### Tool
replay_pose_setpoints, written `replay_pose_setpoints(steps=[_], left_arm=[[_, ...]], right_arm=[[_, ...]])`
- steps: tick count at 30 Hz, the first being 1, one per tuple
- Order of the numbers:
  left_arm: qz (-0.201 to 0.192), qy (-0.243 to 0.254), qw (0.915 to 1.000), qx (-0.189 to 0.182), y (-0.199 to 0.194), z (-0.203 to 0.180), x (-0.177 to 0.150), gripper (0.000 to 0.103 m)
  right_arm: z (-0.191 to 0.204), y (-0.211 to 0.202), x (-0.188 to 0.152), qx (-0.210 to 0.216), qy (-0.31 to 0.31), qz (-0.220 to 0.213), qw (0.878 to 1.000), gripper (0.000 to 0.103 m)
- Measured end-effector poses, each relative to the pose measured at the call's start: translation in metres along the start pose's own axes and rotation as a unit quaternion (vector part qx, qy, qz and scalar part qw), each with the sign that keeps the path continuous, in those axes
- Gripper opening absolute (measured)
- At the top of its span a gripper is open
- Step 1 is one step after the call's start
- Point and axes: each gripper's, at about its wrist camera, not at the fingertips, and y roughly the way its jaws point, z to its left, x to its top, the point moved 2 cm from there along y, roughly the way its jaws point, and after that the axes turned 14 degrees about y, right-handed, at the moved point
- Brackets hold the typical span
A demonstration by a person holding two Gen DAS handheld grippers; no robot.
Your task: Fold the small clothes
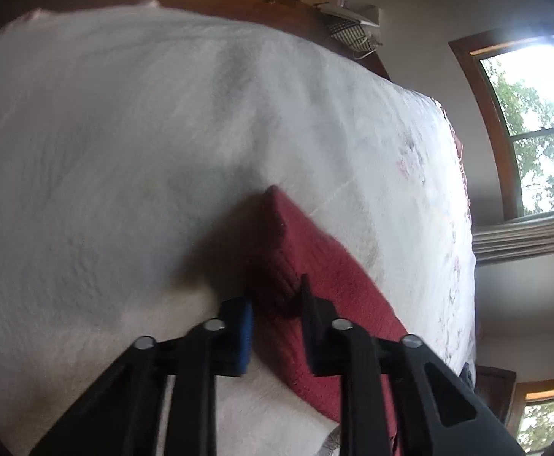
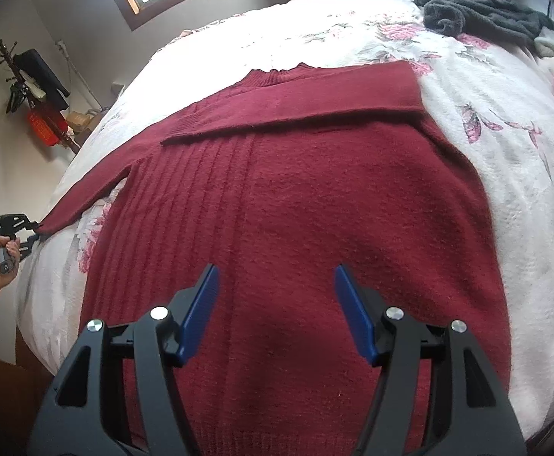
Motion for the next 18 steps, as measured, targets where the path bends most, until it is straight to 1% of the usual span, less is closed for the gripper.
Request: replay_pose_setpoints(steps=[2,3,6,8,9,12,15,18], left_arm=[[-0.013,0.023,0.9996,-0.012,-0.006,-0.024,0.006,0.015],[-0.022,0.048,0.9983,-0.022,-0.015,-0.046,0.009,0.015],[-0.035,0.094,0.9930,-0.062,-0.027,-0.101,0.013,0.014],[-0.048,0.141,0.9842,-0.096,-0.041,-0.154,0.012,0.014],[-0.051,0.152,0.9814,-0.105,-0.045,-0.168,0.010,0.014],[-0.054,0.205,0.9664,-0.145,-0.051,-0.237,0.000,0.014],[-0.042,0.260,0.9487,-0.175,-0.044,-0.304,-0.024,0.014],[-0.021,0.294,0.9358,-0.194,-0.028,-0.350,-0.047,0.014]], right_arm=[[0.000,-0.004,0.002,0.004,0.003,0.000,1.000,0.063],[0.000,-0.005,0.003,0.006,0.006,0.000,1.000,0.063],[-0.002,-0.011,0.007,0.016,0.019,0.002,1.000,0.063],[-0.003,-0.013,0.009,0.020,0.023,0.001,1.000,0.063],[-0.004,-0.016,0.011,0.022,0.027,-0.001,0.999,0.063],[-0.008,-0.024,0.015,0.029,0.039,-0.005,0.999,0.063],[-0.014,-0.030,0.018,0.034,0.045,-0.008,0.998,0.063],[-0.021,-0.034,0.021,0.037,0.053,-0.009,0.998,0.063]])
